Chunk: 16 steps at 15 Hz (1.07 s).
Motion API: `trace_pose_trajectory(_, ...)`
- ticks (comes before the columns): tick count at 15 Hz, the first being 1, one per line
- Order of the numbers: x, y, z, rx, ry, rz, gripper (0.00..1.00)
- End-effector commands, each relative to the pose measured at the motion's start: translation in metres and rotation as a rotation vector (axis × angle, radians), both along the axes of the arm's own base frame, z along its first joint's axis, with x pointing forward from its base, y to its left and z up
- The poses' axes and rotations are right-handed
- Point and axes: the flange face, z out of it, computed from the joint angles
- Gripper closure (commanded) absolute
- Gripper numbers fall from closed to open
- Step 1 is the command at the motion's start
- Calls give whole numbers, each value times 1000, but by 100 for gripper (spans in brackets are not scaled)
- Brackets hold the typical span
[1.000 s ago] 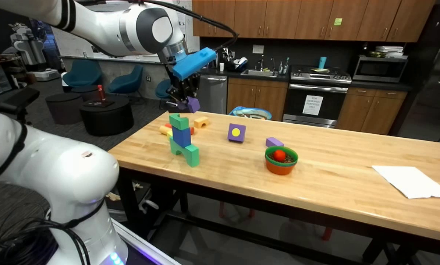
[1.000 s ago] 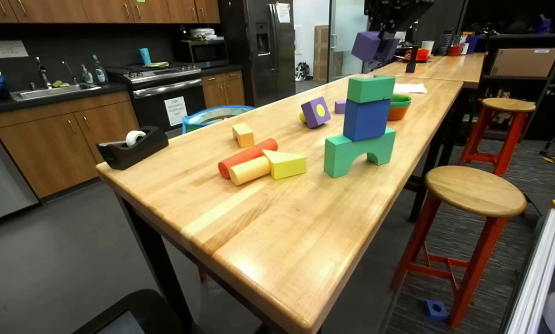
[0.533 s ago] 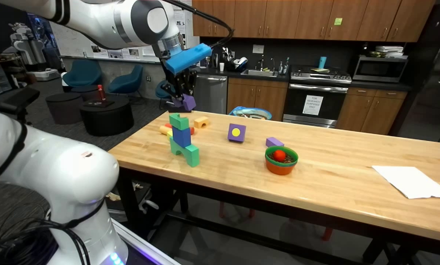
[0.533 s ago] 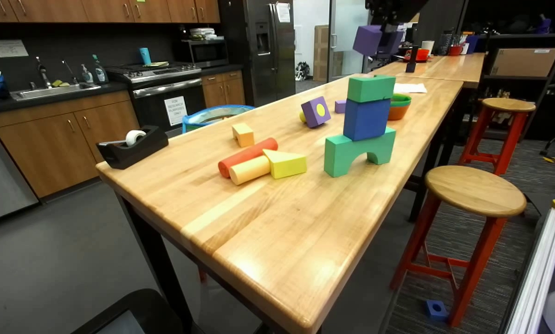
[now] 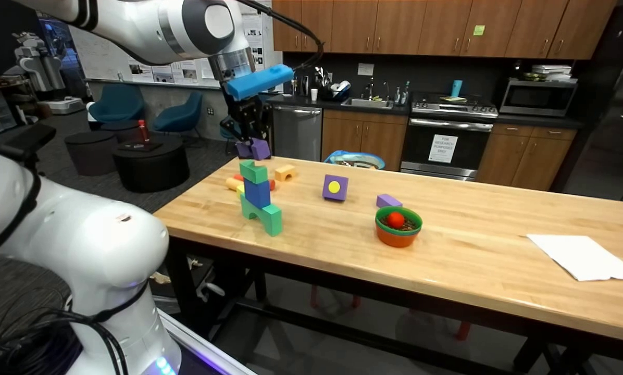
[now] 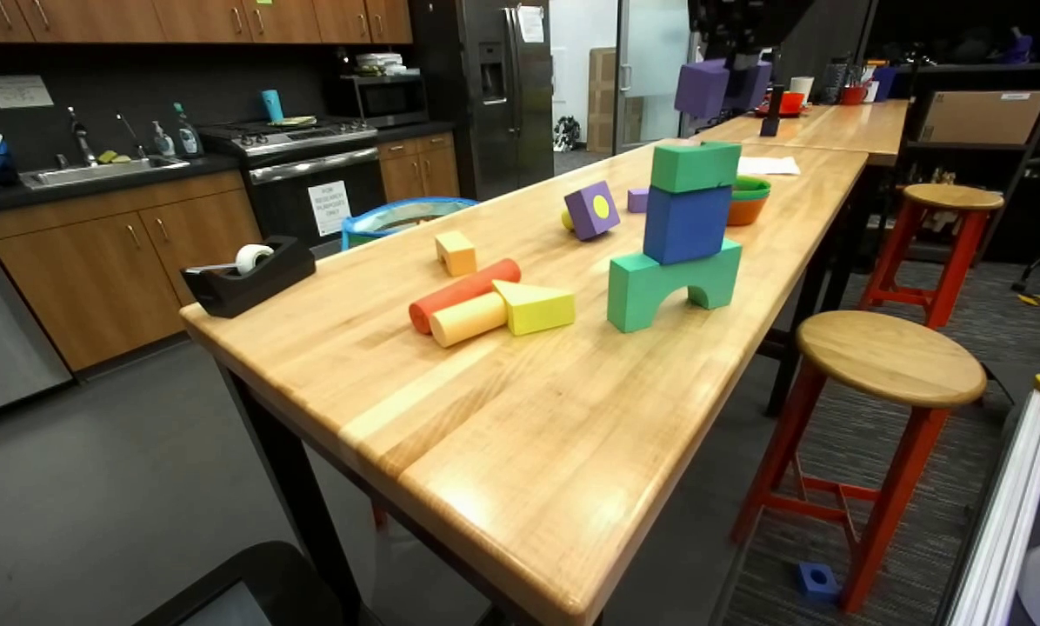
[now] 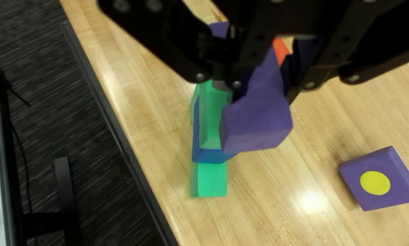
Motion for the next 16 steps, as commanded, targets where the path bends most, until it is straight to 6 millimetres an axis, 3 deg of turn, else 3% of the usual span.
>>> trace_pose_trajectory(1, 6, 4, 4, 3, 36, -3, 94)
trace_pose_trajectory(16, 17, 14, -11, -9, 99, 17, 94)
